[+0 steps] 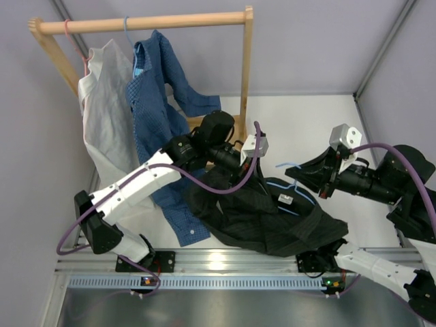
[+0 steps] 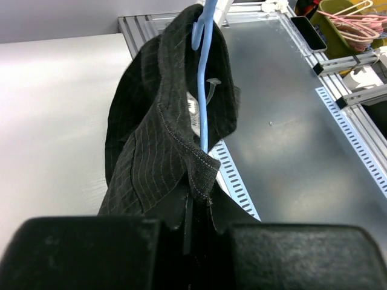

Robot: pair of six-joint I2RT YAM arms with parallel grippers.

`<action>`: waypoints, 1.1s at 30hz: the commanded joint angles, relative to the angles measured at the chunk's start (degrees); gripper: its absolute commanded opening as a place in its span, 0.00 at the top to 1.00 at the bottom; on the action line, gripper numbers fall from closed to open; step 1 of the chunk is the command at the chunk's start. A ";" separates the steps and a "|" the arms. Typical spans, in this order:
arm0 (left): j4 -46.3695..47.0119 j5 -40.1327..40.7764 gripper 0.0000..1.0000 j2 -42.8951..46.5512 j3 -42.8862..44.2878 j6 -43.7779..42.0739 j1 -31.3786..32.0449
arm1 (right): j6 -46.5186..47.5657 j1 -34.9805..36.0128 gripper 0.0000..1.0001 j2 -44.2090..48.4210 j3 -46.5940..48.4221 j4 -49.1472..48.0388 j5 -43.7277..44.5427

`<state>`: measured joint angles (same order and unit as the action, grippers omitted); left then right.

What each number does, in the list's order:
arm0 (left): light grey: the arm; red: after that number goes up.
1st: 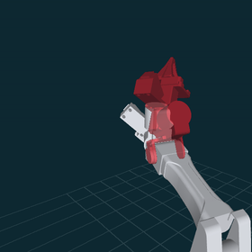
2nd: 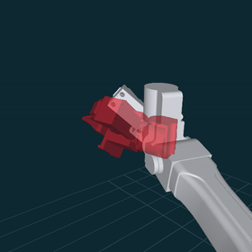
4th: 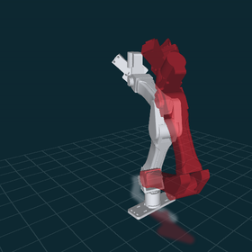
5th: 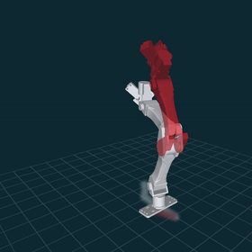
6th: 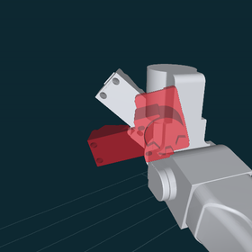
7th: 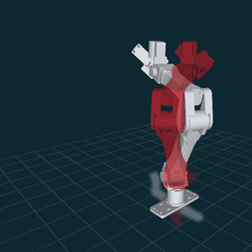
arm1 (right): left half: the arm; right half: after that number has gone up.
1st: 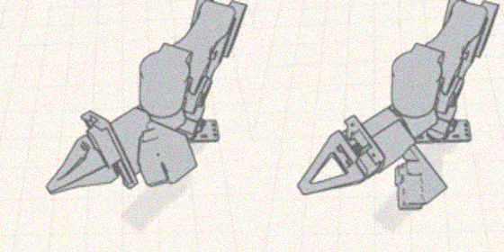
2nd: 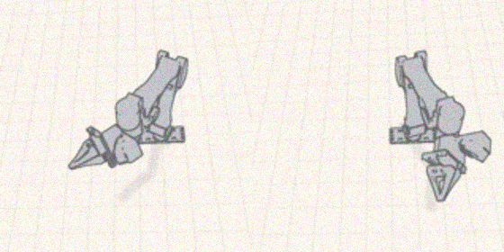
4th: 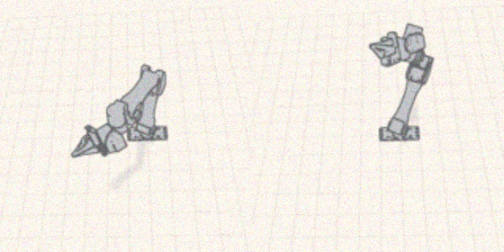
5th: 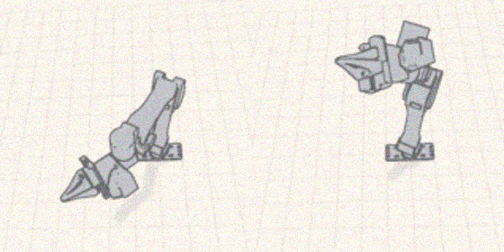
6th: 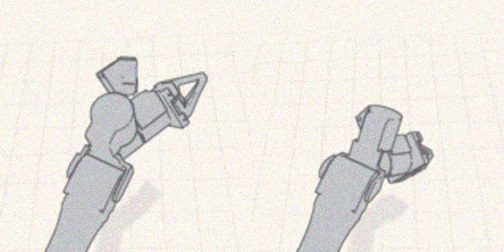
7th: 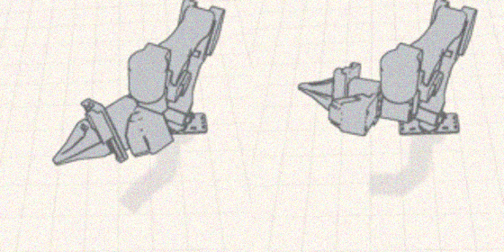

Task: Place the shirt on the hanger

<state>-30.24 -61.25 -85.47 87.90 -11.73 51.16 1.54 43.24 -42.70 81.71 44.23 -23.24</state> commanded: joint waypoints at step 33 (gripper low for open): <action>-8.52 -2.12 1.00 15.60 -3.26 -8.84 -0.53 | 7.69 -0.09 0.33 9.48 -10.51 12.83 -13.22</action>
<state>-39.59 -60.62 -72.38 84.44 -18.76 50.83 7.88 43.22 -30.81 73.06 60.69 -30.26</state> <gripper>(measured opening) 0.087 0.675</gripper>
